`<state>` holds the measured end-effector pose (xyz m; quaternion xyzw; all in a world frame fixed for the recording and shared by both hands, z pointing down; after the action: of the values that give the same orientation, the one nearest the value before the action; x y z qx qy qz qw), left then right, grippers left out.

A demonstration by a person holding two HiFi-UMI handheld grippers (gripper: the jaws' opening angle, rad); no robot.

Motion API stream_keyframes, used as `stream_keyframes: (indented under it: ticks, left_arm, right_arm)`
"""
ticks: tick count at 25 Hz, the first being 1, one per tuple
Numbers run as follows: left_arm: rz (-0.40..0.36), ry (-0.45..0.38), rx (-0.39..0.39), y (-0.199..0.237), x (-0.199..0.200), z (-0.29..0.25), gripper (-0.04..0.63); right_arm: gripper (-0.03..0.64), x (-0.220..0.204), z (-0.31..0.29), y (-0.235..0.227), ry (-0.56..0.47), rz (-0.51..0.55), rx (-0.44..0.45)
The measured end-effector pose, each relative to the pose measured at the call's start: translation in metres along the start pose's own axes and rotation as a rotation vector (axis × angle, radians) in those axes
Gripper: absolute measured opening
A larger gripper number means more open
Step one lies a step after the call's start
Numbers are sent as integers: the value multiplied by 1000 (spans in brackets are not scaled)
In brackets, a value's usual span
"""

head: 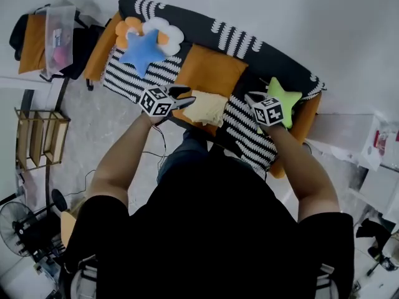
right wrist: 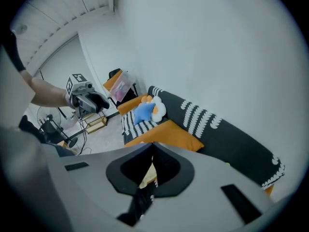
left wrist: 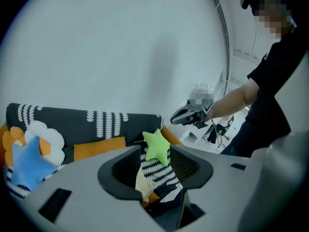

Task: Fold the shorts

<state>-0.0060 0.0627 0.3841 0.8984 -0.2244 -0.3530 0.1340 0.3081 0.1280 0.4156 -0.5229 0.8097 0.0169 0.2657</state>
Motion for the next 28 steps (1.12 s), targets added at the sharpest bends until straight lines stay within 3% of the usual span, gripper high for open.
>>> stream_keyframes:
  ticks: [7,15,28]
  left_arm:
    - [12,-129,35,-35,12,45,207]
    - [100,-334,88,-51,17,85,201]
    - [116,-383,100,-52,19,95,199]
  right_arm:
    - [3,9,57,10,-113,-36,-17]
    - [3,1,109,9,-192,-106,-22]
    - [2,-6,120,5,-225,-144,-35]
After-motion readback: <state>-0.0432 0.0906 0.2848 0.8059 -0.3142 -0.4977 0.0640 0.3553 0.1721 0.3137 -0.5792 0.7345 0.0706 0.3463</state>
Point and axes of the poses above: the fingertips, and each gripper's own axes: z backward along the fingers, y to its left, x out of its top, the point moved 8 cm from there along z, backward along the fingers, and after that the axes turned 14 degrees about y, right-handed, at the moved point
